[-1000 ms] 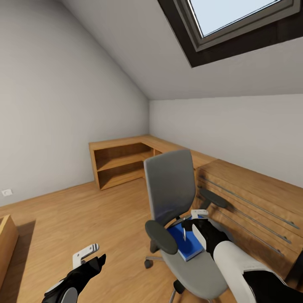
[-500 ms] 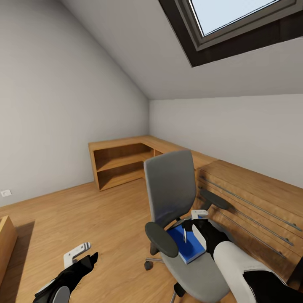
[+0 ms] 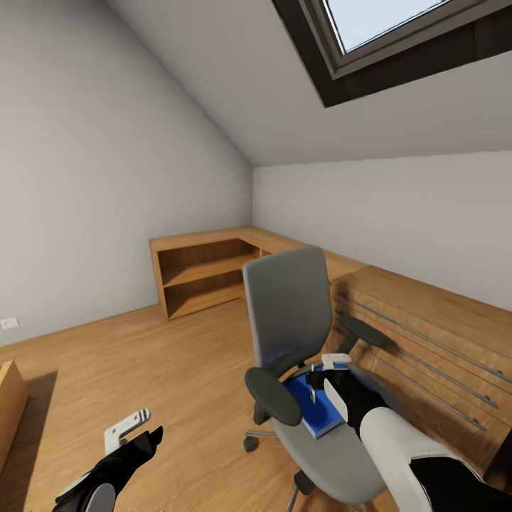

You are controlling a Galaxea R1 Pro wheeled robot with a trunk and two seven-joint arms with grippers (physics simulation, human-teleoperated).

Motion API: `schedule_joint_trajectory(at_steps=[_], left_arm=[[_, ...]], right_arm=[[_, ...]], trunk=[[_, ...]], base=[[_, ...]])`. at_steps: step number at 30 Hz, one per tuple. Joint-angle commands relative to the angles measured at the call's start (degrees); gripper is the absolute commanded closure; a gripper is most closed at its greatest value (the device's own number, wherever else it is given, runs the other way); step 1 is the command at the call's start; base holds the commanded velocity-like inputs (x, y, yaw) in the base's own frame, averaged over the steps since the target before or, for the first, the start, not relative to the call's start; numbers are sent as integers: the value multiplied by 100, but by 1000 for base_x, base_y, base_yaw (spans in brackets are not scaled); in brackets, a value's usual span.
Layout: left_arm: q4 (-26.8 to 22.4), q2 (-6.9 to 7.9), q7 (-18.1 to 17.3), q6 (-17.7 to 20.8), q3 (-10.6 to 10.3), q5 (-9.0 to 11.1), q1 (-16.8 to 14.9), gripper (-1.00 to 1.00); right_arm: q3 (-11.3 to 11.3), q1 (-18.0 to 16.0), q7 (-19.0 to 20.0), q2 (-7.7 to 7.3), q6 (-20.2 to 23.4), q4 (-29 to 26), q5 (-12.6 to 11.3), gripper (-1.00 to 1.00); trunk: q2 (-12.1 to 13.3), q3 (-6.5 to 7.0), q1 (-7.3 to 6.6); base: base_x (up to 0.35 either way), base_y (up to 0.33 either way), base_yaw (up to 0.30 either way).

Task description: In the bedroom, organize the workspace by keeping the computer under the desk, ensuring the monitor is on the desk, placing the keyboard on the desk next to the monitor, placing the mouse on the desk next to the keyboard, moving the folder from the swivel chair onto the desk next to the mouse, stacking the notebook on top of the folder with the pen on top of the notebook, and positioning the swivel chair next to the desk.

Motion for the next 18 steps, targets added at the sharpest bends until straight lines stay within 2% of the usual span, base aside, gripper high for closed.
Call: schedule_joint_trajectory(at_steps=[1, 6, 18], left_arm=[[-10, -3, 43, 15, 6, 61, -1, -100], [-8, -3, 43, 15, 5, 61, -1, -100], [-2, 3, 31, 28, 11, 61, -1, -100]], right_arm=[[23, -2, -26, 0, 35, -10, -10, -100], [29, -2, -31, -1, 37, -16, 3, -100], [31, -2, -27, -10, 38, -4, 7, -100]], trunk=[[-44, -23, 22], [-245, -113, 132], [-245, -113, 132]], base=[[0, 0, 0], [0, 0, 0], [0, 0, 0]])
